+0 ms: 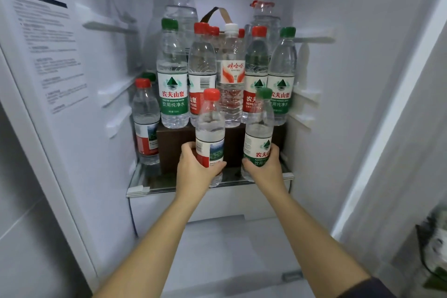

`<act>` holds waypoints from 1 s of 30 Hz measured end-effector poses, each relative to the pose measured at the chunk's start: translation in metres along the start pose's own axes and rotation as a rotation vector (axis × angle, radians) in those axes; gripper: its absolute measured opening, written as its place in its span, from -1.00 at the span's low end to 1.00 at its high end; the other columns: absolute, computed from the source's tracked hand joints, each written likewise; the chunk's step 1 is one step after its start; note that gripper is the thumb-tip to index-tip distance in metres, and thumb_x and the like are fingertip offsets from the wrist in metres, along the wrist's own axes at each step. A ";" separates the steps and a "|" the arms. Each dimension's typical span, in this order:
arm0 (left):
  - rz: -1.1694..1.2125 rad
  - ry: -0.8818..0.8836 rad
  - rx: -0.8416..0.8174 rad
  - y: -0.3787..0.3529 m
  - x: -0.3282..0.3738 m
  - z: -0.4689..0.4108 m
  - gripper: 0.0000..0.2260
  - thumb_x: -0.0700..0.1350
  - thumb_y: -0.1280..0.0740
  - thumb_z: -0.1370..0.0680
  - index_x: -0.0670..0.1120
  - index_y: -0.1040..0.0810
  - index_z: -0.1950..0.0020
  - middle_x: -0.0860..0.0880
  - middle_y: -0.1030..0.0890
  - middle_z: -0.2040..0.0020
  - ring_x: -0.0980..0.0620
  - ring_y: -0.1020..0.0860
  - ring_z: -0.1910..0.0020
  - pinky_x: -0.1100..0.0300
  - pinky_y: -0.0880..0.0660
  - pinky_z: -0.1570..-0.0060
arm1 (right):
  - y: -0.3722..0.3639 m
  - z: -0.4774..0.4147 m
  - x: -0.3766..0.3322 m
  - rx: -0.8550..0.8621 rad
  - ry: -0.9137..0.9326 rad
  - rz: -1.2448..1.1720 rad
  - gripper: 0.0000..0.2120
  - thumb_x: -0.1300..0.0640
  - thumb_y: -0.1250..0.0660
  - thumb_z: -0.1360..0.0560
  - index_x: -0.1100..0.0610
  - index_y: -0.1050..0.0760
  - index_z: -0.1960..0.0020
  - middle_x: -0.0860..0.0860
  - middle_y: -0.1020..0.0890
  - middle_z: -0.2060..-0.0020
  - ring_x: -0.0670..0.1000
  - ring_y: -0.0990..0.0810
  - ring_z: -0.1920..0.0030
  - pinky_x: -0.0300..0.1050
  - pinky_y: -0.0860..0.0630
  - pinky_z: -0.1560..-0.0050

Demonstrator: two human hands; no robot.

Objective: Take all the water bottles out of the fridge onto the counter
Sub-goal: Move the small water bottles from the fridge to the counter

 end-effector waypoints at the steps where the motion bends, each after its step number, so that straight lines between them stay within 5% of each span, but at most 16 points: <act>1: 0.037 0.012 -0.041 0.003 -0.004 -0.002 -0.33 -0.02 -0.61 -0.31 -0.04 -0.33 -0.29 0.06 -0.53 -0.08 0.08 -0.54 -0.03 0.29 -0.46 0.08 | 0.001 -0.001 -0.001 0.001 -0.004 0.016 -0.32 0.25 -0.53 -0.35 0.11 -0.29 -0.37 -0.04 -0.54 -0.10 -0.04 -0.55 -0.08 -0.15 -0.46 -0.07; 4: 0.059 0.009 -0.177 0.007 -0.008 -0.003 -0.36 -0.07 -0.56 -0.38 -0.04 -0.32 -0.35 0.10 -0.54 -0.06 0.17 -0.54 0.03 0.44 -0.41 0.16 | -0.002 -0.002 -0.003 0.019 -0.009 0.064 -0.36 0.20 -0.57 -0.30 0.07 -0.32 -0.27 0.02 -0.56 -0.12 0.01 -0.57 -0.10 -0.10 -0.50 -0.06; 8: 0.086 0.044 -0.100 -0.007 -0.005 -0.002 -0.36 -0.09 -0.58 -0.35 -0.10 -0.35 -0.33 0.05 -0.54 -0.03 0.08 -0.52 0.03 0.23 -0.42 0.06 | -0.007 0.005 -0.005 0.106 -0.013 0.061 -0.38 0.15 -0.58 -0.24 -0.01 -0.31 -0.15 0.07 -0.56 -0.11 0.04 -0.58 -0.09 0.05 -0.56 -0.11; 14: 0.170 -0.019 -0.063 -0.003 -0.006 0.016 -0.51 -0.15 -0.56 -0.38 -0.04 -0.41 -0.20 0.16 -0.52 0.10 0.30 -0.49 0.19 0.52 -0.35 0.24 | 0.015 0.037 -0.017 0.150 -0.013 -0.022 -0.44 0.34 -0.52 -0.35 0.08 -0.30 -0.20 0.04 -0.55 -0.06 -0.18 -0.55 0.02 -0.48 -0.48 0.21; 19: 0.228 -0.090 -0.116 0.013 0.002 0.048 -0.51 -0.24 -0.56 -0.36 0.11 -0.37 -0.09 0.32 -0.49 0.09 0.49 -0.52 0.20 0.62 -0.37 0.23 | 0.036 0.081 -0.038 0.128 -0.010 -0.022 -0.45 0.27 -0.54 -0.35 0.03 -0.32 -0.18 0.00 -0.58 -0.06 -0.10 -0.59 -0.03 -0.43 -0.50 0.20; 23: 0.254 -0.109 -0.178 0.026 0.015 0.084 -0.48 -0.25 -0.57 -0.35 0.25 -0.39 0.00 0.32 -0.54 0.07 0.48 -0.54 0.14 0.41 -0.46 0.10 | 0.055 0.122 -0.062 0.105 0.008 -0.020 -0.46 0.26 -0.54 -0.36 0.02 -0.30 -0.17 -0.10 -0.57 0.00 -0.19 -0.57 0.01 -0.43 -0.50 0.17; 30: 0.303 -0.078 -0.225 0.038 0.040 0.176 -0.44 -0.19 -0.60 -0.32 0.11 -0.43 -0.19 0.25 -0.57 0.00 0.28 -0.57 0.04 0.26 -0.48 0.04 | 0.103 0.215 -0.097 0.013 -0.016 0.000 -0.44 0.24 -0.53 -0.37 -0.01 -0.30 -0.21 -0.19 -0.55 0.03 -0.29 -0.57 0.06 -0.45 -0.50 0.19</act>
Point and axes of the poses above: each hand's wrist, its own z-axis away from the middle knuckle, its own y-axis out of the back of the hand, x = y × z, the point moved 4 cm from there along -z, towards the middle knuckle
